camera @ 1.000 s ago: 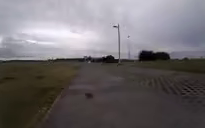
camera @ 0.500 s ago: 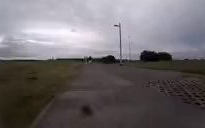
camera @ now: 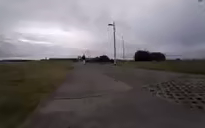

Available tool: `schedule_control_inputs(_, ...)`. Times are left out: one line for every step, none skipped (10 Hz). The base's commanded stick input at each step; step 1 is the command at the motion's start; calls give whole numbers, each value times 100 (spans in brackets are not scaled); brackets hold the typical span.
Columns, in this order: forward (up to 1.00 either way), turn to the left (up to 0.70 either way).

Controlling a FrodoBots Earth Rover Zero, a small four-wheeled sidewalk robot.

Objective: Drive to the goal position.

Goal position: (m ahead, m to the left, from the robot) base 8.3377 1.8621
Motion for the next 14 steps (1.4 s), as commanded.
schedule_control_inputs(100, -40)
schedule_control_inputs(100, -40)
schedule_control_inputs(100, -40)
schedule_control_inputs(100, -40)
schedule_control_inputs(100, -40)
schedule_control_inputs(100, -40)
schedule_control_inputs(100, 0)
schedule_control_inputs(100, 0)
schedule_control_inputs(100, 0)
schedule_control_inputs(100, 0)
schedule_control_inputs(100, 0)
schedule_control_inputs(100, 0)
schedule_control_inputs(100, 0)
schedule_control_inputs(100, 0)
